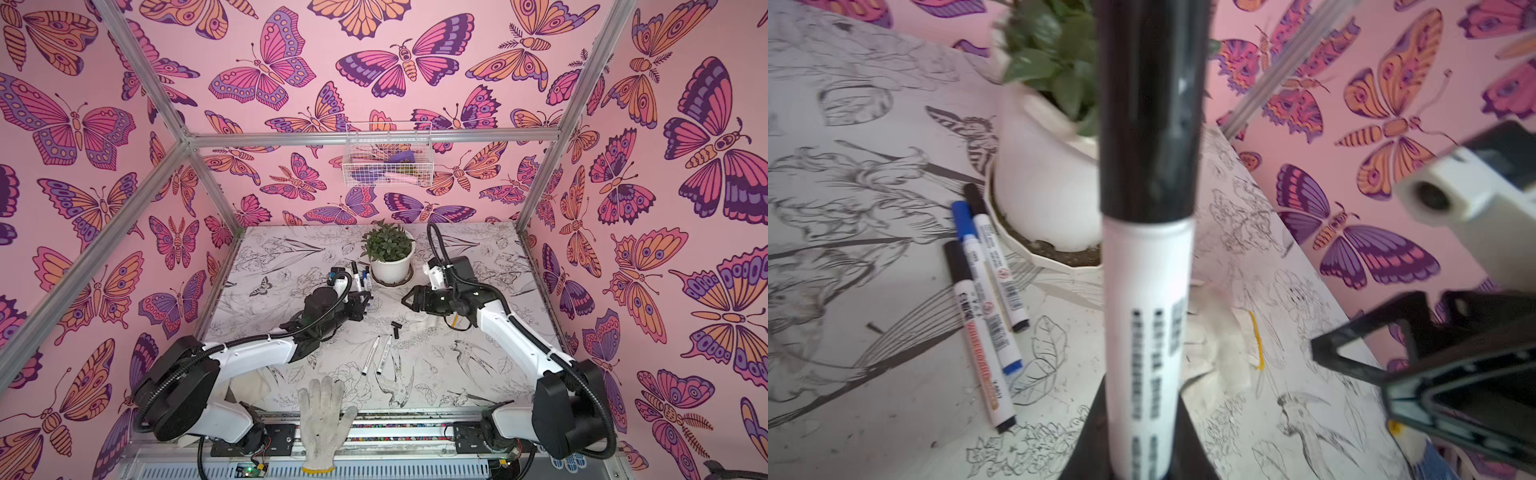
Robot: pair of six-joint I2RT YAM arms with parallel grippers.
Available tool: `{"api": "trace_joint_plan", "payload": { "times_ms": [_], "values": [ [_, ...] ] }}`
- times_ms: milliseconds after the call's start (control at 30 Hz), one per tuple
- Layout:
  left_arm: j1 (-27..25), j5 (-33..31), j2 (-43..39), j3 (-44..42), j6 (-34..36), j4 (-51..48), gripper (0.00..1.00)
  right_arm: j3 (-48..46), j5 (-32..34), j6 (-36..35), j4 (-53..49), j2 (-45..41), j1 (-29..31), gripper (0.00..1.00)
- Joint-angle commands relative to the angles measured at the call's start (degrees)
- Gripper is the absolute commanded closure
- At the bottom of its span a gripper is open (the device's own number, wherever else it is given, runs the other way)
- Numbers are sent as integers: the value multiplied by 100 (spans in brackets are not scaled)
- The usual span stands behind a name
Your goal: Insert the pens into the pen caps
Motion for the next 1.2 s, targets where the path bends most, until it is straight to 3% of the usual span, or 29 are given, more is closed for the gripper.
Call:
{"api": "trace_joint_plan", "payload": {
  "times_ms": [0,167,367,567,700,800,967,1167],
  "values": [
    [424,-100,-61,-9,-632,-703,100,-78,-154,250,320,-67,-39,28],
    [849,551,516,442,-485,-1506,100,80,-66,106,-129,178,-36,30],
    [891,910,1540,1252,-174,-2167,99,92,-133,78,-237,285,-41,32],
    [891,1042,2111,1606,-286,-2460,85,100,-83,-35,-324,221,-34,33],
    [891,1162,2091,1658,-226,-2467,58,83,-129,-68,-310,234,-35,35],
    [882,1235,1970,1677,-167,-2458,50,50,-204,-34,-223,281,-35,36],
    [672,1225,1492,1347,417,-2373,46,5,-133,-43,-228,265,-15,36],
    [-457,1095,454,443,2118,-2672,41,5,20,-118,-337,315,-15,36]
  ]
}}
